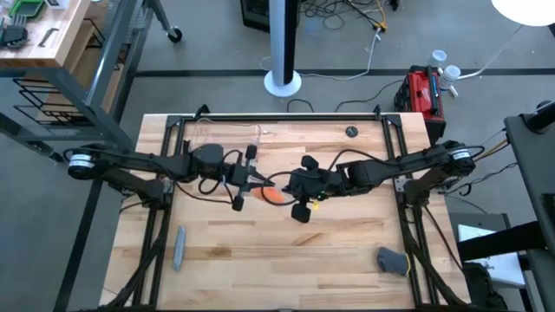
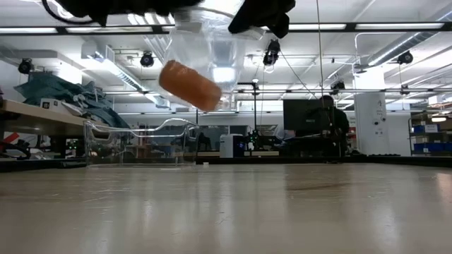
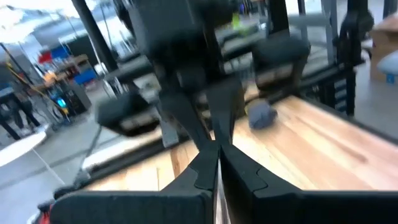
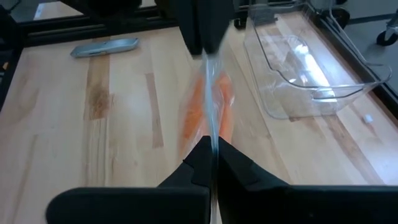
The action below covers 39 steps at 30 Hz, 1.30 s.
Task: Roll bandage
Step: Close the transparent zip bag
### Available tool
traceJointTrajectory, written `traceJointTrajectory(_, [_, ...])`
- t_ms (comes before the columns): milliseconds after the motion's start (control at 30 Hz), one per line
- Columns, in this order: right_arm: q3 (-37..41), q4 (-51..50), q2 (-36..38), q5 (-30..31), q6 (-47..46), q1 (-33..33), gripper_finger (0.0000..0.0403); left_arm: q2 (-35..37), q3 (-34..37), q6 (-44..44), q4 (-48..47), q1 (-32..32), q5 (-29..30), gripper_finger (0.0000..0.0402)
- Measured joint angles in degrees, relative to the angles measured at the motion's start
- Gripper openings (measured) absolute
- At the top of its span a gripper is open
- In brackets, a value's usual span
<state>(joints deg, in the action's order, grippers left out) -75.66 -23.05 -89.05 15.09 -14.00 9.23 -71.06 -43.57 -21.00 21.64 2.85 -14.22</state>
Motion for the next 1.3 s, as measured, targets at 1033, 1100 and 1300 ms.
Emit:
traceJointTrajectory(1033, [6.9, 14.8, 1.9, 3.0, 1.8, -0.3, 0.0000, 11.5, -0.5, 5.4, -10.1, -0.1, 6.3, 0.0135])
traceJointTrajectory(1100, [7.5, 15.5, 1.9, 3.0, 2.4, -0.4, 0.0000, 11.5, -0.5, 5.1, -11.5, -0.1, 6.5, 0.0153])
traceJointTrajectory(1300, [7.6, 16.3, 2.0, 3.0, 3.6, -0.4, 0.0000, 11.3, -0.5, 5.1, -15.5, 0.0, 10.3, 0.0190])
